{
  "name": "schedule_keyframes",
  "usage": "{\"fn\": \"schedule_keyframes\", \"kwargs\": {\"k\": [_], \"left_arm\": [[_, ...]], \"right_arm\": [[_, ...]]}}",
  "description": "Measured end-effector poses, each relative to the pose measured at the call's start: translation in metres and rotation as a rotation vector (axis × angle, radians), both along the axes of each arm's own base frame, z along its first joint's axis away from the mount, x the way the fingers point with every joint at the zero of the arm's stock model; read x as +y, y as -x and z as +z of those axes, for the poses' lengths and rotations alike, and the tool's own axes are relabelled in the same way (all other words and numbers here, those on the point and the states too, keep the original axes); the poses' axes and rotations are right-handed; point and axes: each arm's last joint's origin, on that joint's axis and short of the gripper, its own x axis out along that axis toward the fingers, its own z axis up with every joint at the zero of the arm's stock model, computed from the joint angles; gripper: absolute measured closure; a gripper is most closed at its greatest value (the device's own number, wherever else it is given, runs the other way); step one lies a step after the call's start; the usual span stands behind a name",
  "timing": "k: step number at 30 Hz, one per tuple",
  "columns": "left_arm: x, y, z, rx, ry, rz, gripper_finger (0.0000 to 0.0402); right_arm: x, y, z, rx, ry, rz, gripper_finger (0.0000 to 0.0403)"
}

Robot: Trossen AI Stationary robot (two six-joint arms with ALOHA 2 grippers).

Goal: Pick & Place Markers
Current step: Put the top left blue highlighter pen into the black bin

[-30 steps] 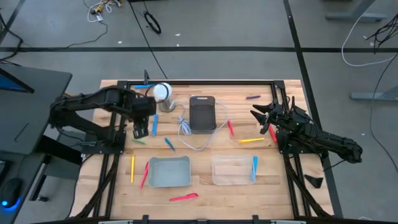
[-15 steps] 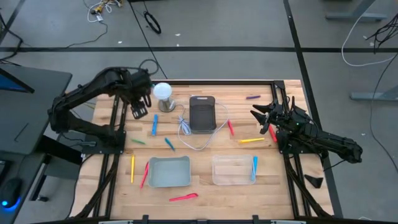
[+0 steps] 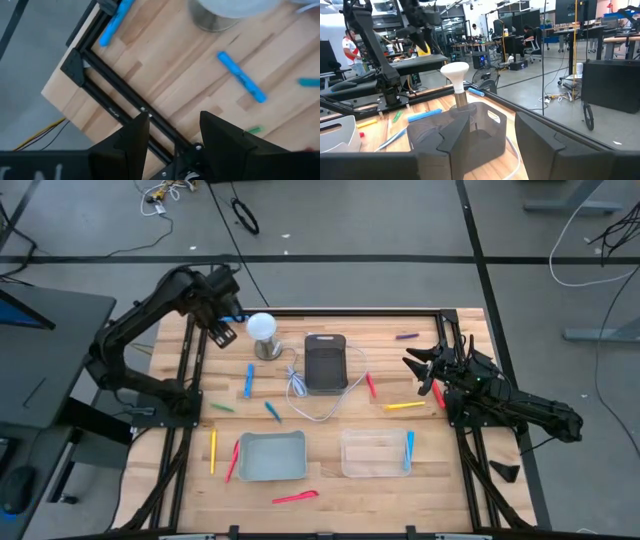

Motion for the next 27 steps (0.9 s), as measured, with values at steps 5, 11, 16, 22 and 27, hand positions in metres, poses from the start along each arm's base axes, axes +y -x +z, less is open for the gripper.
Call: {"fn": "schedule_keyframes", "kwargs": {"k": [5, 11, 16, 22, 27], "left_arm": [[0.021, 0.0, -0.009, 0.017, 0.005, 0.0, 0.0219], [0.046, -0.002, -0.018, 0.024, -0.032, -0.047, 0.0218], [0.065, -0.003, -0.026, 0.01, -0.064, -0.041, 0.0218], [0.085, -0.004, -0.04, 0.008, -0.052, 0.04, 0.0218], [0.099, -0.003, -0.054, 0.003, -0.028, 0.169, 0.0218]], "right_arm": [[0.0, 0.0, 0.0, 0.0, 0.0, 0.0, 0.0243], [0.0, 0.0, 0.0, 0.0, 0.0, 0.0, 0.0243], [0.0, 0.0, 0.0, 0.0, 0.0, 0.0, 0.0243], [0.0, 0.0, 0.0, 0.0, 0.0, 0.0, 0.0243], [0.0, 0.0, 0.0, 0.0, 0.0, 0.0, 0.0243]]}}
